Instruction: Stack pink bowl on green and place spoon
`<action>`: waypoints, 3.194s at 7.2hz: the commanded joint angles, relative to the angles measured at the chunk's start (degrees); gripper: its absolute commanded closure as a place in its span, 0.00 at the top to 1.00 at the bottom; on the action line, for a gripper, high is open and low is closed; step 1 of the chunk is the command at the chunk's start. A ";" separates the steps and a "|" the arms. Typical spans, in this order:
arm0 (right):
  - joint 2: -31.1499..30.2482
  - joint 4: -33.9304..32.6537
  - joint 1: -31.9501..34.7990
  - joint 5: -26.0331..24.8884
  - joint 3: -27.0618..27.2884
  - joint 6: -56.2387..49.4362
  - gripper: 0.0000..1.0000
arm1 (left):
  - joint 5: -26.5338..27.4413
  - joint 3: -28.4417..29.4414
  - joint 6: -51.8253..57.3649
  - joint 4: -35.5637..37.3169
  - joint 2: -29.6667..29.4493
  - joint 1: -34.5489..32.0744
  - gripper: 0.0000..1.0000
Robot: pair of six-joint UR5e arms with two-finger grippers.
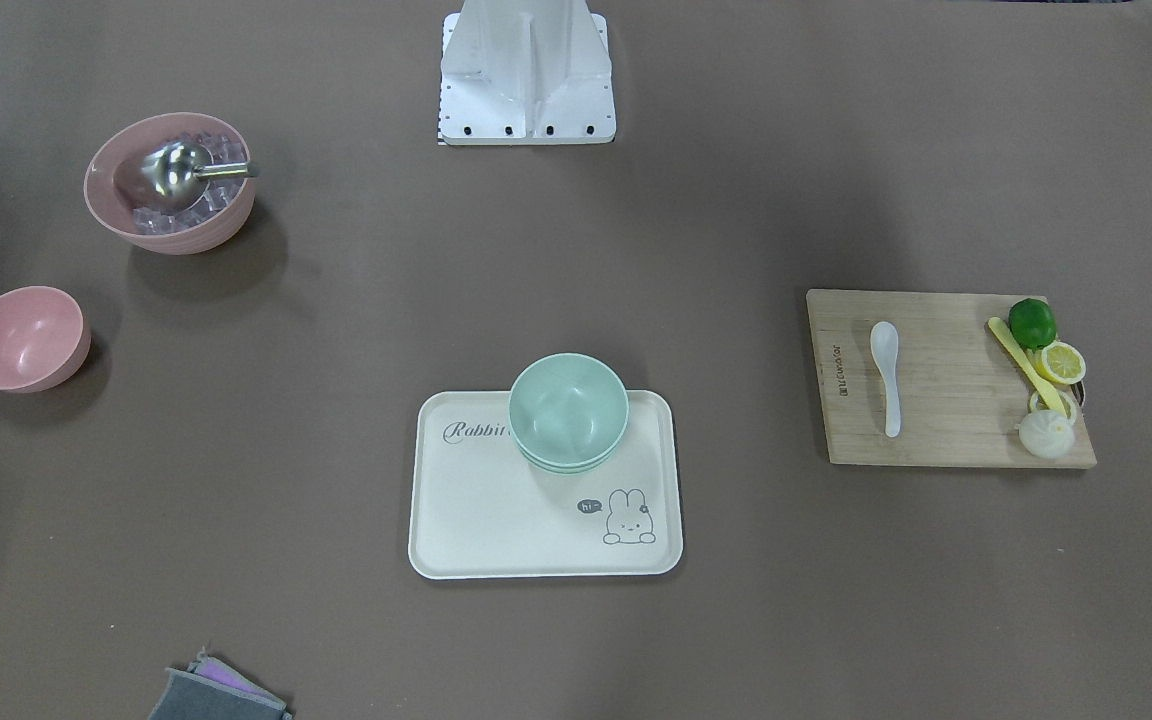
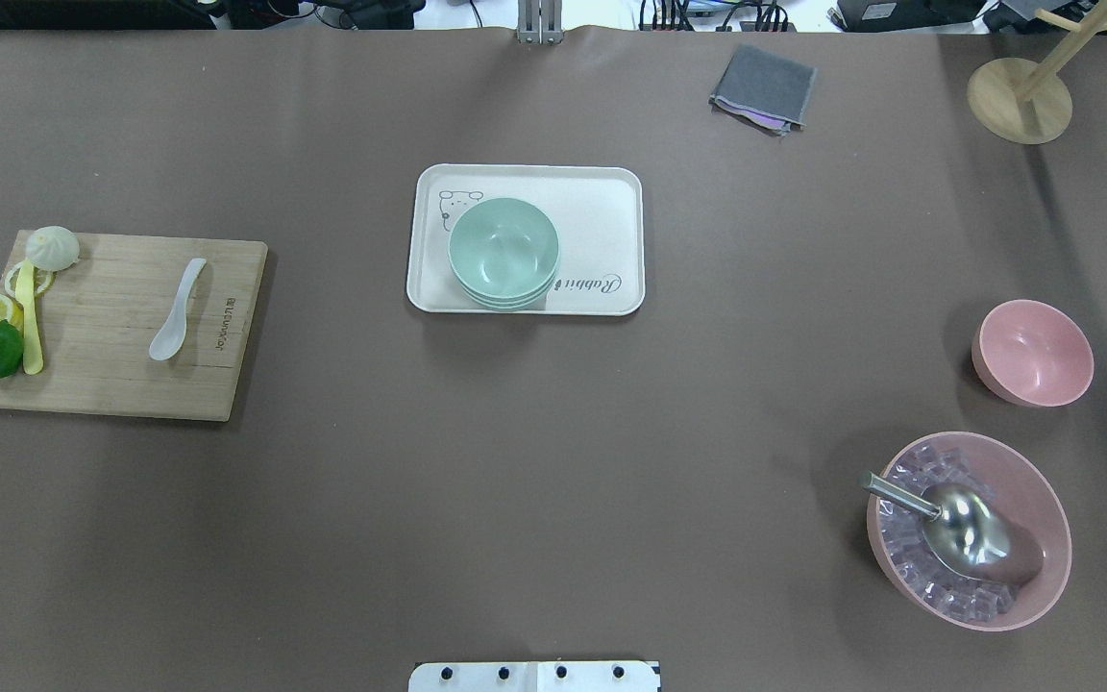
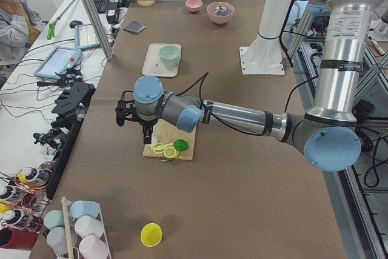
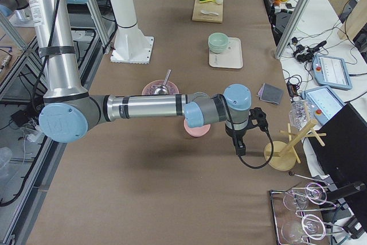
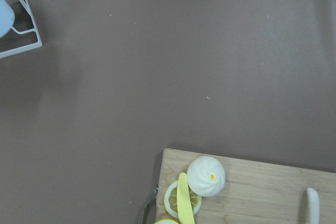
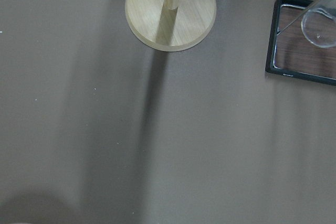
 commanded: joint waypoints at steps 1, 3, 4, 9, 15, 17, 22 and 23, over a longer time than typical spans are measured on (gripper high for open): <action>-1.00 0.47 0.04 0.28 0.75 2.70 1.00 | 0.44 -5.64 0.06 0.47 4.25 -0.44 0.98; -1.10 0.56 -0.05 0.11 0.84 2.53 1.00 | 2.03 -8.75 0.06 0.03 8.05 0.09 0.98; -1.19 0.47 -0.14 0.37 0.84 2.53 1.00 | 1.94 -8.85 0.06 -3.71 10.77 0.44 0.98; -1.63 2.23 -1.36 2.91 0.58 2.53 1.00 | 1.59 -7.88 -1.52 -8.58 11.76 1.22 0.98; -7.25 21.79 -12.51 2.13 0.58 18.05 1.00 | 1.59 -8.58 -9.69 -8.49 5.00 9.13 0.97; -7.25 22.35 -15.16 2.13 0.67 23.78 1.00 | 2.11 -8.85 -15.55 -8.58 2.81 11.85 0.97; -9.70 22.18 -21.65 1.60 -0.39 24.16 0.89 | 2.47 -8.23 -19.17 -8.41 0.60 15.02 0.97; -11.11 22.27 -22.20 1.95 -0.30 24.15 0.68 | 2.47 -8.23 -19.54 -8.41 0.60 15.38 0.97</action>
